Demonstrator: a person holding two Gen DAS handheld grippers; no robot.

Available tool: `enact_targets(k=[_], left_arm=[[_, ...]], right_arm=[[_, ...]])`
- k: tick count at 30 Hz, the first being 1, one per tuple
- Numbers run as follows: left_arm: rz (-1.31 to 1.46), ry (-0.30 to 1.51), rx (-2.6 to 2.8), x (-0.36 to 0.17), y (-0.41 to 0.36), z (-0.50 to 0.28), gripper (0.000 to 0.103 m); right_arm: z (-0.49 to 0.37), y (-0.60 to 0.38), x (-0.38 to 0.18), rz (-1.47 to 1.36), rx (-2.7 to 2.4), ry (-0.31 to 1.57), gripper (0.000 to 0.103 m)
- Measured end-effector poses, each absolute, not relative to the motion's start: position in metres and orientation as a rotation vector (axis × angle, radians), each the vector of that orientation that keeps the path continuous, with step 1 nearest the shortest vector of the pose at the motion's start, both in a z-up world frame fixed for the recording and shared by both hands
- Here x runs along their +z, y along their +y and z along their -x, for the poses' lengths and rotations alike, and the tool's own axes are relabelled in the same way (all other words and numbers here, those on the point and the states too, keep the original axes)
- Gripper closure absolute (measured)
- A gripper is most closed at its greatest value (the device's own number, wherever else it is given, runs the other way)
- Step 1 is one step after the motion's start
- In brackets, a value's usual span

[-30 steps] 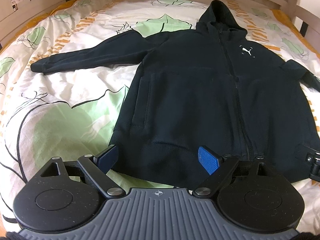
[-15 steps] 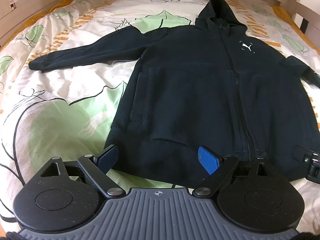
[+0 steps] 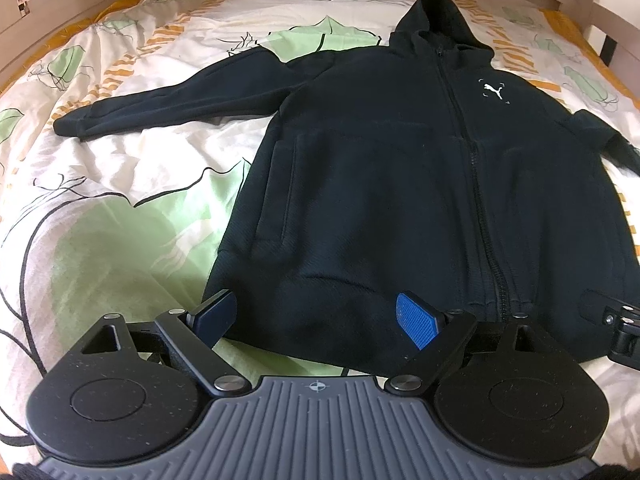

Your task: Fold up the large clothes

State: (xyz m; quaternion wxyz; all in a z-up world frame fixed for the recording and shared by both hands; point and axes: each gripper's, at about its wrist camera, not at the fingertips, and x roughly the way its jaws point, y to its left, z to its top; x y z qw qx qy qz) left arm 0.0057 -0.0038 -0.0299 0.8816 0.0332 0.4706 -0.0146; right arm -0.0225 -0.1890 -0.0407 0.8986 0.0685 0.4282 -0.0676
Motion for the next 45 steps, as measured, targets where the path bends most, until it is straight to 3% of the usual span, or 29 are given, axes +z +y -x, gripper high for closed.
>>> enact_targets(k=[28,45], left_arm=[[0.157,0.894,-0.109,-0.02,0.05,-0.067,0.015],[0.215,0.864,0.084,-0.015,0.162,-0.145,0.015]], right_arm=[[-0.027,-0.201,-0.034,-0.234,-0.07,0.847,0.0],[-0.068,-0.189,-0.04,-0.191,-0.017,0.855,0.0]])
